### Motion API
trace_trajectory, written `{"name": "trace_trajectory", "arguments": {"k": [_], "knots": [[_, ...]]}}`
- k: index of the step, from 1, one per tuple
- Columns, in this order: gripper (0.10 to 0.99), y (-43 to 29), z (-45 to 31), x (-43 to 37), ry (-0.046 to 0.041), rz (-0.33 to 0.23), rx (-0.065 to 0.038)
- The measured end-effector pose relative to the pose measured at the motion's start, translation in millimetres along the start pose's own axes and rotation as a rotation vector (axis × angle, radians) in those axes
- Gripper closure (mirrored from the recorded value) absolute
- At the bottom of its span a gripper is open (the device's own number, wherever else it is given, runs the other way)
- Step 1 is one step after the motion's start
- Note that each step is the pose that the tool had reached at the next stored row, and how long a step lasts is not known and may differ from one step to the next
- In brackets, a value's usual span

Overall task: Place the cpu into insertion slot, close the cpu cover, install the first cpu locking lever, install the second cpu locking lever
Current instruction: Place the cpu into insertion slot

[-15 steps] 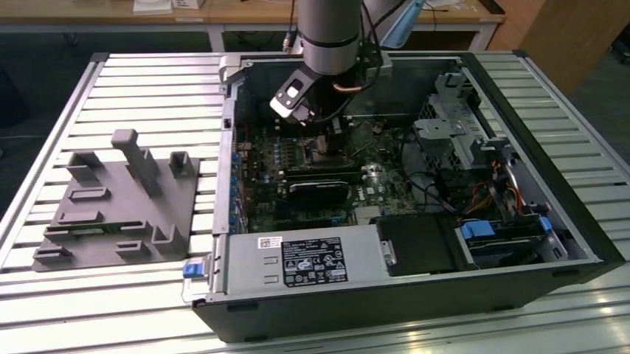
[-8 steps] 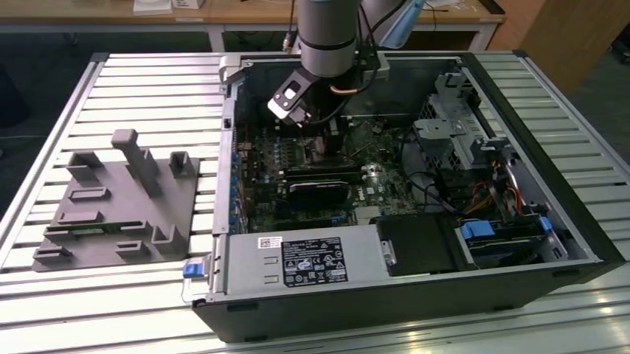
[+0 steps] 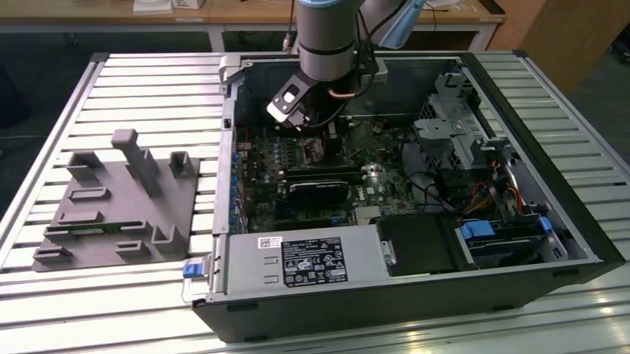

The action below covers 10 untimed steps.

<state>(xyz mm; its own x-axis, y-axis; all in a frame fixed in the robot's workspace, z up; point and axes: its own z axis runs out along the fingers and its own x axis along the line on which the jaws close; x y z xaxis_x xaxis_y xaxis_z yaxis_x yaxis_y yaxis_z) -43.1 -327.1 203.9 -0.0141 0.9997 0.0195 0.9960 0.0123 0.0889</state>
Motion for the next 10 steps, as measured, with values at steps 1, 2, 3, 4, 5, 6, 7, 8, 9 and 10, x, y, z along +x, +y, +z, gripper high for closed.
{"name": "trace_trajectory", "arguments": {"k": [1,2,3,4,5,6,7,8,9,10], "knots": [[0.545,-0.5,0.7,0.1,0.0000,0.000,0.000],[0.545,-0.8,1.5,0.2,-0.0001,0.001,0.000],[0.545,-1.2,2.3,0.2,-0.0003,0.002,0.000],[0.545,-1.6,3.1,0.3,-0.0003,0.002,0.000],[0.545,-2.0,3.9,0.3,-0.0003,0.003,0.000],[0.545,-2.3,4.5,0.4,-0.0003,0.003,0.000],[0.545,-2.5,4.7,0.4,-0.0004,0.003,0.000],[0.545,-2.5,4.9,0.5,-0.0005,0.003,0.000],[0.545,-2.6,5.2,0.8,-0.0004,0.003,0.000],[0.545,-2.6,5.5,1.2,-0.0004,0.004,0.000]]}}
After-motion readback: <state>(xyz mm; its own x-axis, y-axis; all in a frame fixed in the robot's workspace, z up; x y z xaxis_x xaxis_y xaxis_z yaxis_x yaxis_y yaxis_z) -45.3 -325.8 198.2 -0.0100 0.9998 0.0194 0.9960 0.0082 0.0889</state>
